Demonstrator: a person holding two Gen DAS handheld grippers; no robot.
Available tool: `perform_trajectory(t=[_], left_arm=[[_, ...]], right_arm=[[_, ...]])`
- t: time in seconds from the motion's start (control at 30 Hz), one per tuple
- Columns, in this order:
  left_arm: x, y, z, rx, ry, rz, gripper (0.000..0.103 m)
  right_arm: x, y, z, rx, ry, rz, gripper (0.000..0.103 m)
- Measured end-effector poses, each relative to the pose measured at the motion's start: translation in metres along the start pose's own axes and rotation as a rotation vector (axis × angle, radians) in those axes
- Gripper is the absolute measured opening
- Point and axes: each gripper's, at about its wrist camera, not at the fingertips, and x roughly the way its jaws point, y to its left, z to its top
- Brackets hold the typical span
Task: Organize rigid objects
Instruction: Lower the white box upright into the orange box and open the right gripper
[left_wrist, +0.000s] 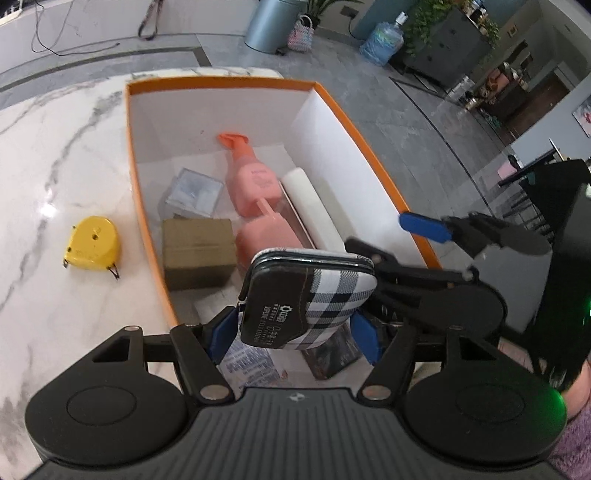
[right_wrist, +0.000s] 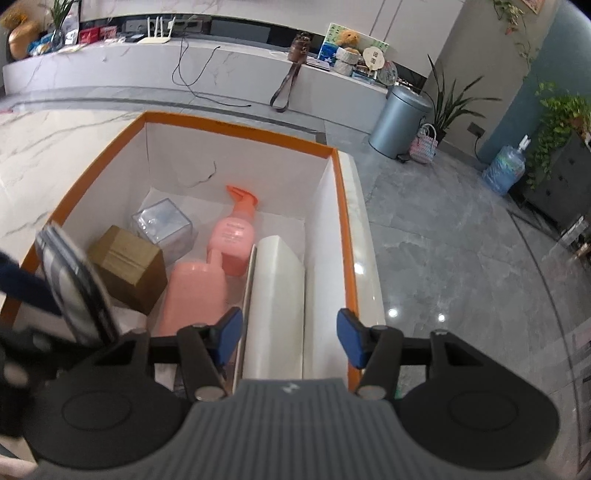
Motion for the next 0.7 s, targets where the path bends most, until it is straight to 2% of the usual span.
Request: perform_trajectory(t=[0.2,0.33,0.5,0.7], left_arm=[[0.004,0.000,0.000,0.001,0.006,0.014,0.077],[0.005,-0.012,-0.013,0.062,0.024,0.008,0.077],[0.010,-0.026,-0.019,0.145,0.037,0.068,0.077],[0.018,-0.034,-0.015,0.162,0.050,0.151,0.077]], right_arm=[[0.002,-0.006,0.000,0.024,-0.010,0.031,0.056],[-0.001,-0.013,0.005,0.051,-0.027,0.055,0.056],[-0.009,-0.014,0.008,0.057,-0.057,0.074,0.056],[-0.013,-0.015,0.009,0.064,-0.065,0.066,0.056]])
